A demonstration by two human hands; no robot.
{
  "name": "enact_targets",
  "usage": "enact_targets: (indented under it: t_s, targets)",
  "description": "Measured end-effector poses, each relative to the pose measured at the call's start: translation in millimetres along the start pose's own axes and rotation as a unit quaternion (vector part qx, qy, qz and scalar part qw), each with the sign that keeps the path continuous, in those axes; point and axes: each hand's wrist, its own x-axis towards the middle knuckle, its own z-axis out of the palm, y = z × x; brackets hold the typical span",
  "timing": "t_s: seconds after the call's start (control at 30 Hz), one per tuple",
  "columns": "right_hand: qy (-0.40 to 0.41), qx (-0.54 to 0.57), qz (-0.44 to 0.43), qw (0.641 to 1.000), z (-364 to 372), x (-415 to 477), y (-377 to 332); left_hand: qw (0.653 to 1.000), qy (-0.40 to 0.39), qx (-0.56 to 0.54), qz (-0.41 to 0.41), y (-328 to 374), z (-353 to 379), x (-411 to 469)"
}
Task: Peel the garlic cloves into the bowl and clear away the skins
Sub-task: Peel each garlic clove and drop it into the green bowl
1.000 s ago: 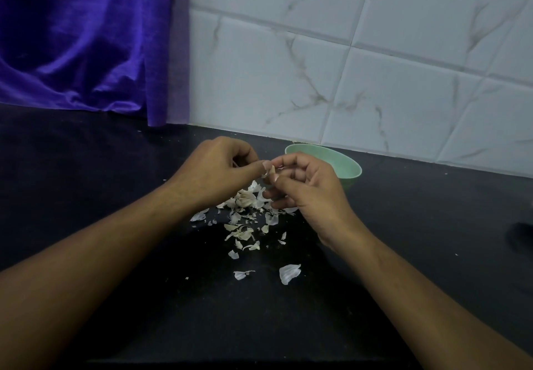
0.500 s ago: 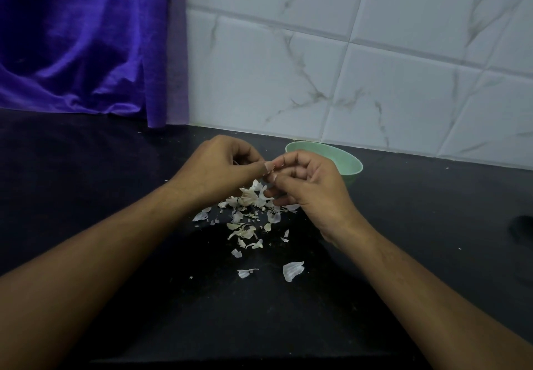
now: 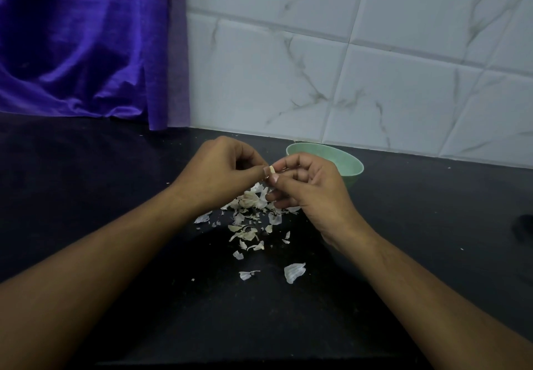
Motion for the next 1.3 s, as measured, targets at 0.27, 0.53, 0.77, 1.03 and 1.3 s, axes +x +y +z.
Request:
enact_targets:
  t_s: [0.27, 0.53, 0.77, 1.03, 1.3]
  targets:
    - [0.001, 0.007, 0.001, 1.000, 3.9, -1.6, 2.2, 0.997, 0.049, 0.058, 0.008, 1.7, 6.7, -2.0]
    - [-0.006, 0.011, -0.001, 1.000, 3.4, -2.3, 1.8, 0.995, 0.060, 0.073, 0.022, -1.6, 7.8, -0.8]
    - [0.015, 0.017, -0.012, 1.000, 3.9, -1.2, 1.7, 0.999, 0.049, -0.007, 0.003, -2.0, 7.2, 0.6]
    - [0.016, 0.005, -0.009, 1.000, 3.7, 0.2, 4.6, 0.999, 0.035, 0.007, -0.008, -3.9, 4.2, 2.3]
    - [0.012, 0.002, -0.016, 1.000, 3.0, -0.5, 3.9, 0.998, 0.044, 0.044, 0.001, -3.5, 4.7, 1.2]
